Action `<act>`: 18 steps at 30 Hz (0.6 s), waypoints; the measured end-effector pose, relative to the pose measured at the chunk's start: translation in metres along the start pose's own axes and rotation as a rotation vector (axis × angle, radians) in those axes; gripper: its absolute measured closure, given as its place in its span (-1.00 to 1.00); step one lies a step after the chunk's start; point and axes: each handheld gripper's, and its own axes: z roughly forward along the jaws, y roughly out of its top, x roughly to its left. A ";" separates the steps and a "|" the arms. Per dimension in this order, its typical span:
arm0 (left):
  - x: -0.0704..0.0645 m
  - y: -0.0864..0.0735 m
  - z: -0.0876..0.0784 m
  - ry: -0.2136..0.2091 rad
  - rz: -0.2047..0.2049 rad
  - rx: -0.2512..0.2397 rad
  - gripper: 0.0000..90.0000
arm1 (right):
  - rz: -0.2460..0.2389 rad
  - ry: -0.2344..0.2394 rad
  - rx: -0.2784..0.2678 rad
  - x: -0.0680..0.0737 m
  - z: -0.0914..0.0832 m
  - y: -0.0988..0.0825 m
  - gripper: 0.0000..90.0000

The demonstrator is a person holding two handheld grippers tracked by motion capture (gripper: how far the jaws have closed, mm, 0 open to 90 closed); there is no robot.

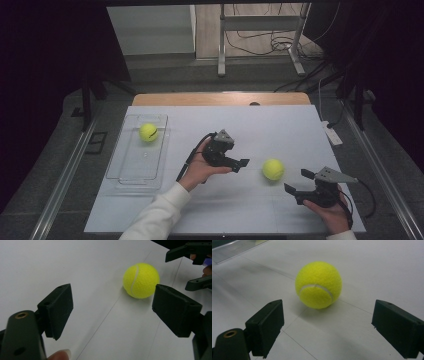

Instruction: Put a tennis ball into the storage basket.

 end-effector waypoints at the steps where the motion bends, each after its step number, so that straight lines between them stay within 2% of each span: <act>1: 0.000 0.000 0.001 -0.004 0.000 0.003 -0.60 | 0.000 -0.001 0.001 0.000 0.000 0.000 -0.76; 18: -0.006 0.005 0.020 -0.035 0.000 0.028 -0.60 | -0.002 -0.002 0.004 0.000 0.000 -0.001 -0.76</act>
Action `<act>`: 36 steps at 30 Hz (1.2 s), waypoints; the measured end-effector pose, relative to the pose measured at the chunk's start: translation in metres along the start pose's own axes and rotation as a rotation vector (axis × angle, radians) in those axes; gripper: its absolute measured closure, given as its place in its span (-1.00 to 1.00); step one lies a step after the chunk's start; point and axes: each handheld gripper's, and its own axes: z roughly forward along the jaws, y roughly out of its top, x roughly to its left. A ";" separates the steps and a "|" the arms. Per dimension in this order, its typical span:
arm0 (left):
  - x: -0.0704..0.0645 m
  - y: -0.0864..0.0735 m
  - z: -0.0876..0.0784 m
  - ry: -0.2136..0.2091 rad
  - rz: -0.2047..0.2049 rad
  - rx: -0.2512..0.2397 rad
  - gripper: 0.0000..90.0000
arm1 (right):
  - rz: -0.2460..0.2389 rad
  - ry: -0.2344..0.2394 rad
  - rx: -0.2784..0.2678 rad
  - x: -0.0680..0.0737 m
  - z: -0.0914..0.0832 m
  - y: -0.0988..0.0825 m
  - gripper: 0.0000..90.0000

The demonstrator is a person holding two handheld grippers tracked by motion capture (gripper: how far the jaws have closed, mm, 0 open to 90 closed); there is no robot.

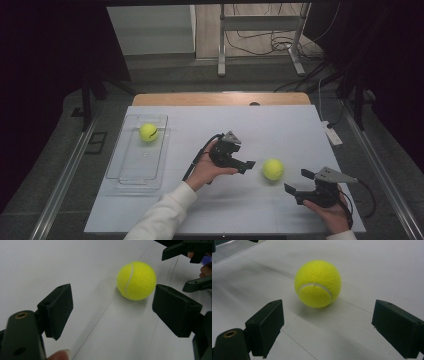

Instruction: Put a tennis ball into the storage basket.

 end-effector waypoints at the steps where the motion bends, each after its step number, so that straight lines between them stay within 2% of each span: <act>1: 0.000 0.000 0.000 0.000 0.000 0.000 -0.60 | 0.000 0.000 0.000 0.000 0.000 0.000 -0.76; 36: -0.010 0.011 0.033 -0.050 0.007 0.021 -0.61 | -0.006 -0.006 0.011 0.000 0.001 -0.001 -0.76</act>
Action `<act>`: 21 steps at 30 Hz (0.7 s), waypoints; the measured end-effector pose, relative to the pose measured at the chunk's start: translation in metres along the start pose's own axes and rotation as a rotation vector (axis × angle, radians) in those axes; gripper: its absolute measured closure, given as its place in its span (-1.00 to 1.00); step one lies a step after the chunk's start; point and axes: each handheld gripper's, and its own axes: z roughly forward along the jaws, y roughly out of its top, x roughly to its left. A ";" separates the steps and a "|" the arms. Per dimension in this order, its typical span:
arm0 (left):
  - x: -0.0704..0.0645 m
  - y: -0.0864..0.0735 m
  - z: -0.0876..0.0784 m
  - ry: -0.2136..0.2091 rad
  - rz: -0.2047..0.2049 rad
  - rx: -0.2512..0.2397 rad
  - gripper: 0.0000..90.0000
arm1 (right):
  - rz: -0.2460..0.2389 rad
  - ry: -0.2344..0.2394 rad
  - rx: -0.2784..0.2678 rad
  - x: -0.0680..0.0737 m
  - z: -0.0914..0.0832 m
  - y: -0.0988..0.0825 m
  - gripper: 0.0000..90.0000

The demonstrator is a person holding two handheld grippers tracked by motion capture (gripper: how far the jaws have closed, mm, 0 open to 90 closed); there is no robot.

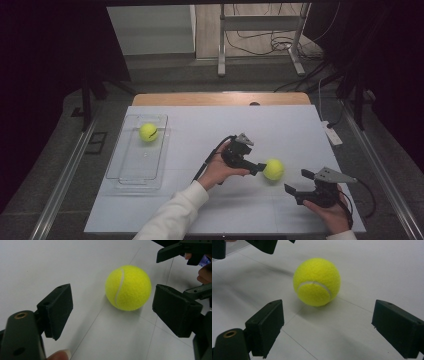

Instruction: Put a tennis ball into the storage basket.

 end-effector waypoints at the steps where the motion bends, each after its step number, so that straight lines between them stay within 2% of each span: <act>1: 0.000 0.000 0.001 0.000 0.004 0.006 -0.61 | -0.002 -0.002 0.002 0.000 0.000 0.000 -0.76; 21: -0.005 0.005 0.017 -0.015 0.008 0.029 -0.63 | -0.002 0.004 0.000 0.000 0.000 0.000 -0.76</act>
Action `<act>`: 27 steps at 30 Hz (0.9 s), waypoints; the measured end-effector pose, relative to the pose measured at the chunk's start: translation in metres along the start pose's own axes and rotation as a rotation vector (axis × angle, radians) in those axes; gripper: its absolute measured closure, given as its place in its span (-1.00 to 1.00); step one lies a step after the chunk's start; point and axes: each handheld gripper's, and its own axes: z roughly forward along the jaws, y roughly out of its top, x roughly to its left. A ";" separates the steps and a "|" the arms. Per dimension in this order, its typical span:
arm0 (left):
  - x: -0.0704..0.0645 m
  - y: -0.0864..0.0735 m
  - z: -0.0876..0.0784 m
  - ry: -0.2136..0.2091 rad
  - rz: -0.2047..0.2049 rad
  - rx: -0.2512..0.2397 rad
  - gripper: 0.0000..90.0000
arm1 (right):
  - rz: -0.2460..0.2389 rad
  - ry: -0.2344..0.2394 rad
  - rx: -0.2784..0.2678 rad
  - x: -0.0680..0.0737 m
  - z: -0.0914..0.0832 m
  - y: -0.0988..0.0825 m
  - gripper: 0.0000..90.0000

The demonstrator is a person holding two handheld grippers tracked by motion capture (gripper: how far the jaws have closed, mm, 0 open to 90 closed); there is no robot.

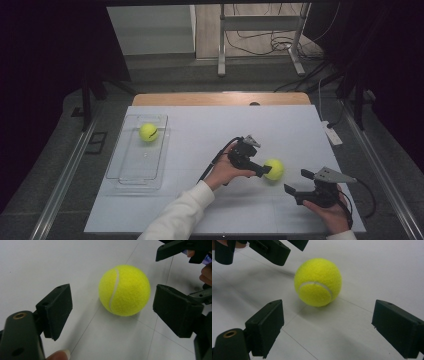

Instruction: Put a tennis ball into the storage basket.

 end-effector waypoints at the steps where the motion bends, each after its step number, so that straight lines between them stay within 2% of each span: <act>1: 0.000 0.000 0.001 -0.002 -0.001 0.001 -0.63 | 0.000 0.001 0.000 0.000 0.000 0.000 -0.76; 27: -0.004 0.005 0.024 -0.025 0.002 0.029 -0.63 | -0.002 -0.001 0.013 0.000 0.001 -0.001 -0.76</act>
